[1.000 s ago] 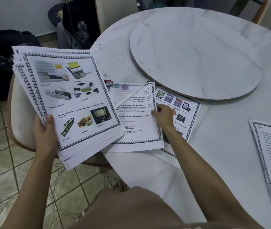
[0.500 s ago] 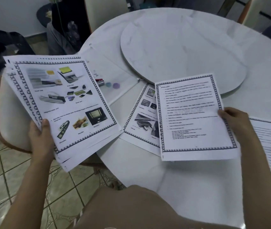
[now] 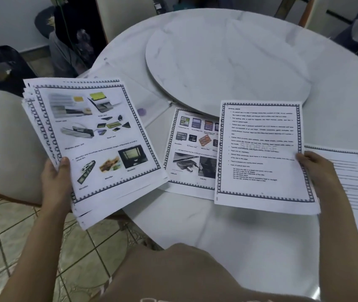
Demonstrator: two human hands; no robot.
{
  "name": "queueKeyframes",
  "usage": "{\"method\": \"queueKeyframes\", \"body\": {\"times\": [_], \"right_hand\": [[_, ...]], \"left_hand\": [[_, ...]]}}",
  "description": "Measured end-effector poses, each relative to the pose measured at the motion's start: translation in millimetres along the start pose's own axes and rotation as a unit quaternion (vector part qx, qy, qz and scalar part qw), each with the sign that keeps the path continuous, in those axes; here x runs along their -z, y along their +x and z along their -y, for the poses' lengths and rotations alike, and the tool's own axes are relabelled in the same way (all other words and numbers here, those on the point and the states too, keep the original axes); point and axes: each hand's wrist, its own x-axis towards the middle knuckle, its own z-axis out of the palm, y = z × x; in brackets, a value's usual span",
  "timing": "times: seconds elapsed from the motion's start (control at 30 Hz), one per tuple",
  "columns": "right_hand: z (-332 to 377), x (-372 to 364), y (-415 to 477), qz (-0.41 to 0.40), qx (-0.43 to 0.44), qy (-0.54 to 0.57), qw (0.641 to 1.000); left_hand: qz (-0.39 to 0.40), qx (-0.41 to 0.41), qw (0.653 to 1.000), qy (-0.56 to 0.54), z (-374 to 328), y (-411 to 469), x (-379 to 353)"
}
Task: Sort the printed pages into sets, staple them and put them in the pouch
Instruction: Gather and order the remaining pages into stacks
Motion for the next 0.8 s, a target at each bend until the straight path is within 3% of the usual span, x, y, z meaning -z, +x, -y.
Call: {"method": "queueKeyframes", "body": {"times": [0.27,0.57,0.8], "right_hand": [[11,-17,-9,0.000,0.009,0.044,0.999],[15,-72,-23,0.104,0.010,0.046,0.993],[3,-112,-51,0.132,0.039,0.027,0.990]], "left_hand": [[0.068,0.016,0.997,-0.031,-10,-19,-21],[0.191,0.012,0.981,-0.040,-8,-54,-63],[0.288,0.022,0.956,-0.048,-14,-84,-89]]}}
